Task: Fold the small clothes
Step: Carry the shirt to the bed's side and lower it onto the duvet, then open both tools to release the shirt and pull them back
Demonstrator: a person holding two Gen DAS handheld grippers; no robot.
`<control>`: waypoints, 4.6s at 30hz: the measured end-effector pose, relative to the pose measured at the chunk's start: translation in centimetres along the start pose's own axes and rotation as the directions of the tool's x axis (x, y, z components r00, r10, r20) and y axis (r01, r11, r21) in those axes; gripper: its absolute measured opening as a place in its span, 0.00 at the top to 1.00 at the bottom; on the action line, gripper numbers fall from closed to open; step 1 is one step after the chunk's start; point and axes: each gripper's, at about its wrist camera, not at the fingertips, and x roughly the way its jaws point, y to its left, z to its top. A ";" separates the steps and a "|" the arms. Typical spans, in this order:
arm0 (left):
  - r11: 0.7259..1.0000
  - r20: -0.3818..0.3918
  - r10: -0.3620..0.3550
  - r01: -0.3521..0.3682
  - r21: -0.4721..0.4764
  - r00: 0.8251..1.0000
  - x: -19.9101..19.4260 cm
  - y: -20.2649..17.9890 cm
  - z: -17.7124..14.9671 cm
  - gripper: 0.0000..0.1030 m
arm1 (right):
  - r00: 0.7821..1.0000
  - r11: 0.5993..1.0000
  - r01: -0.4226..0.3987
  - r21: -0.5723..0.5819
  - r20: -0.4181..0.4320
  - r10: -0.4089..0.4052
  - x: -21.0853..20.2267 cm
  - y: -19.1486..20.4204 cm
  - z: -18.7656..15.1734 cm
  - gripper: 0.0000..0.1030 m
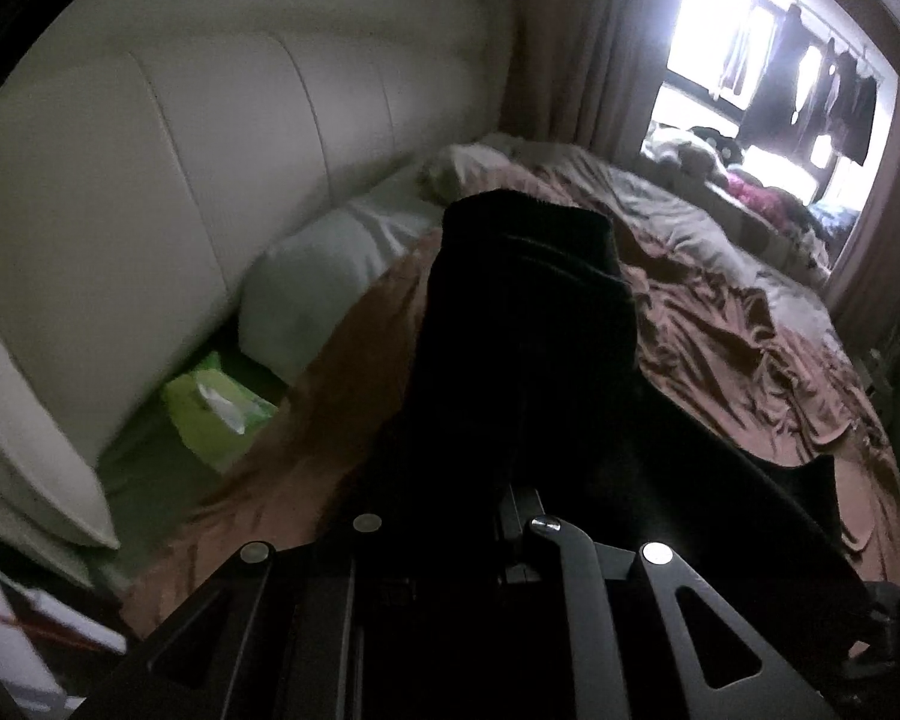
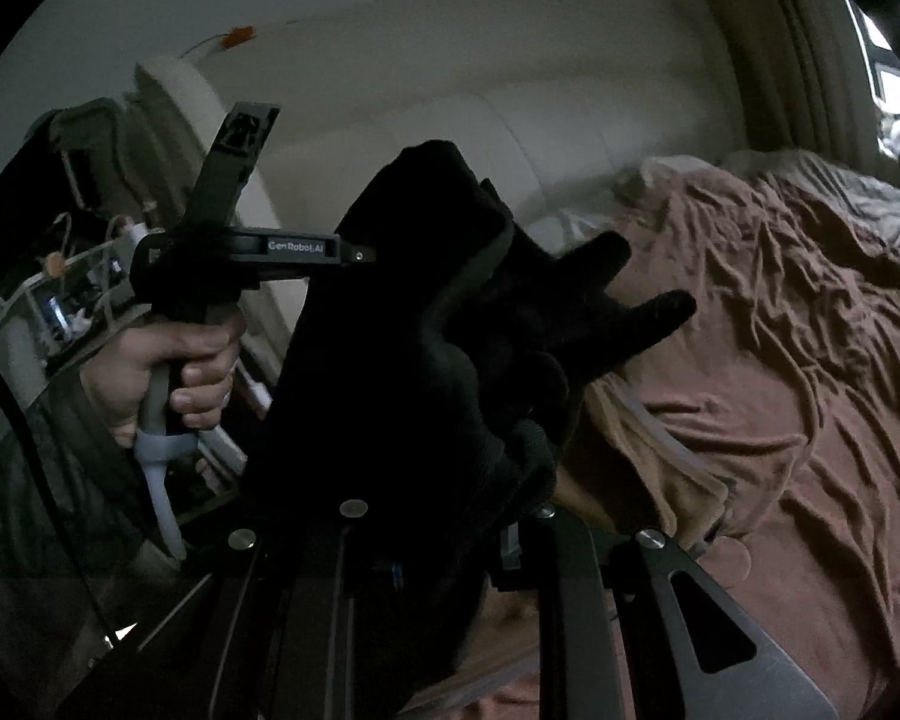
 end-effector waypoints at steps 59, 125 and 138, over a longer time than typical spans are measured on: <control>0.964 -0.132 0.262 -0.265 -0.009 0.956 -1.3 3.6 -15.4 0.61 | 0.960 0.981 0.186 -0.048 -0.205 -0.192 8.1 -5.3 -2.8 0.71; 0.996 0.166 -0.089 0.089 0.007 0.982 -15.5 -15.8 -24.3 0.00 | 0.941 0.943 0.315 -0.103 -0.096 -0.325 -12.6 7.4 -6.8 0.00; 0.991 0.247 -0.129 0.118 0.062 0.960 -21.1 -22.0 -24.5 0.00 | 0.921 0.918 0.388 -0.081 -0.012 -0.390 -25.1 9.7 -9.0 0.00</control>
